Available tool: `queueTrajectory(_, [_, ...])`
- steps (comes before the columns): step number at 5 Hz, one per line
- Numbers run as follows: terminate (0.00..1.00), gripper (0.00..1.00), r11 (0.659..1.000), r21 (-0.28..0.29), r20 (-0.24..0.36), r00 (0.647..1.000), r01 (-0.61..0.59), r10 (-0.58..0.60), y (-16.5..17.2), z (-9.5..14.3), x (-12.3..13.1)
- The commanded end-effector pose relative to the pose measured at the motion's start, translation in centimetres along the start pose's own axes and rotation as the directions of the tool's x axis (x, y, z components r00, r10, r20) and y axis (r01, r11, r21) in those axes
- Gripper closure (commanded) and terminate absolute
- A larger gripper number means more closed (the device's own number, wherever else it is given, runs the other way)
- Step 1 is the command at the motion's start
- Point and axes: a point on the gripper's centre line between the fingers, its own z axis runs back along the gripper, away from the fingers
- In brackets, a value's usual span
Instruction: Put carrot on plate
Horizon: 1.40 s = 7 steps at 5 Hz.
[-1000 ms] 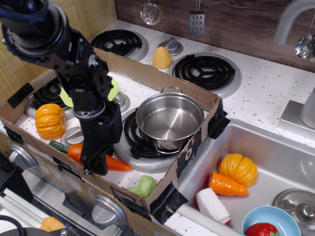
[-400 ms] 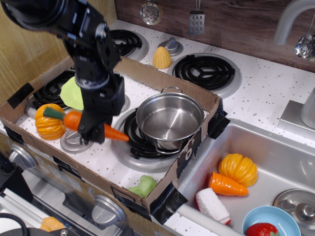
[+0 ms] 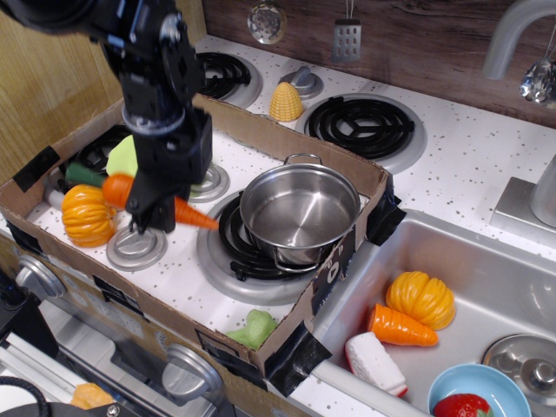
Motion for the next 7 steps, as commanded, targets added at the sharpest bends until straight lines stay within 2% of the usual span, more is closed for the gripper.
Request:
queueTrajectory(1, [0.00,1.00,0.988,0.145,0.067,0.995,0.057,-0.067,4.8,0.5,-2.9])
queueTrajectory(2, [0.00,1.00,0.969,0.216,0.073,0.988,0.120,-0.139,8.0,0.6,-3.6])
queueTrajectory(3, [0.00,1.00,0.945,0.258,0.095,0.969,0.198,-0.229,11.5,0.0,-3.6])
queueTrajectory(4, [0.00,1.00,0.931,0.298,0.108,0.961,0.212,-0.253,12.8,-0.8,-3.6])
queueTrajectory(6, [0.00,1.00,0.945,0.302,0.140,0.974,0.128,-0.177,10.8,-2.7,-4.2])
queueTrajectory(7, [0.00,1.00,0.940,0.319,0.143,0.974,0.121,-0.173,10.5,-2.9,-4.6])
